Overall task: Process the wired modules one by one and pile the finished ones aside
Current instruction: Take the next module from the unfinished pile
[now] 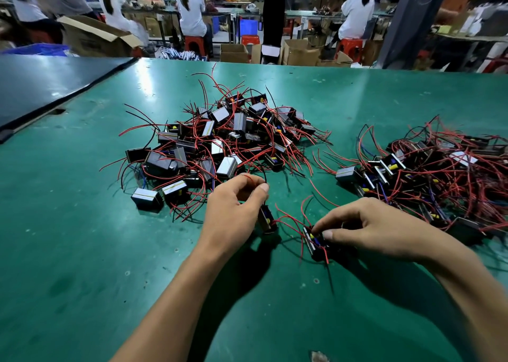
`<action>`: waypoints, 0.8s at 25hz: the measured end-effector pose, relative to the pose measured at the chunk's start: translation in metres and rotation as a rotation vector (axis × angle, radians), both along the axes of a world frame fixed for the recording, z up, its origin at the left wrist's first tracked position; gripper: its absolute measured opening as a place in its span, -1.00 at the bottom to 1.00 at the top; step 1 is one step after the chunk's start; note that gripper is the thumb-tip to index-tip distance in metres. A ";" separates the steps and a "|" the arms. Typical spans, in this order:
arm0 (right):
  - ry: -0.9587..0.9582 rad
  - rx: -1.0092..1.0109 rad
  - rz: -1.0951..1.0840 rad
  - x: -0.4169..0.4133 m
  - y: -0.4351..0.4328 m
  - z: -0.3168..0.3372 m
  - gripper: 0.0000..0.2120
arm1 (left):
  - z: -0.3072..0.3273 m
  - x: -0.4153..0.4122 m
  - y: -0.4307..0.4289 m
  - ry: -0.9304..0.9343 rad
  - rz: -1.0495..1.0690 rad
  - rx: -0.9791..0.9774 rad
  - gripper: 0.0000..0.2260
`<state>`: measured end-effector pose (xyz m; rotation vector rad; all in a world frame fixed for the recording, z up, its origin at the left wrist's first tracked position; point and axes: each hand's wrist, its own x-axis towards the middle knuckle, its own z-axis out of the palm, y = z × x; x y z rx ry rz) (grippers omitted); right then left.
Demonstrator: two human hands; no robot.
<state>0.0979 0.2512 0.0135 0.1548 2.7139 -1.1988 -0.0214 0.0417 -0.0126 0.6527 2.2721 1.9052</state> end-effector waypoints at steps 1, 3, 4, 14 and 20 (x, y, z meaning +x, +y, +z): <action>0.031 0.065 -0.012 -0.001 -0.003 -0.001 -0.86 | 0.001 0.000 -0.001 -0.021 -0.032 0.012 -0.92; 0.099 0.173 -0.048 -0.005 -0.009 -0.006 -0.93 | 0.002 0.001 -0.002 -0.062 -0.097 0.012 -0.91; 0.125 0.188 -0.068 -0.007 -0.013 -0.009 -0.94 | 0.002 0.001 -0.002 -0.097 -0.129 0.012 -0.91; 0.286 0.269 -0.353 -0.017 -0.033 -0.033 -0.78 | -0.003 -0.003 -0.004 -0.270 -0.300 -0.098 -0.94; 0.381 0.293 -0.089 -0.012 -0.035 -0.023 -0.81 | -0.004 -0.006 -0.005 -0.294 -0.262 -0.040 -0.93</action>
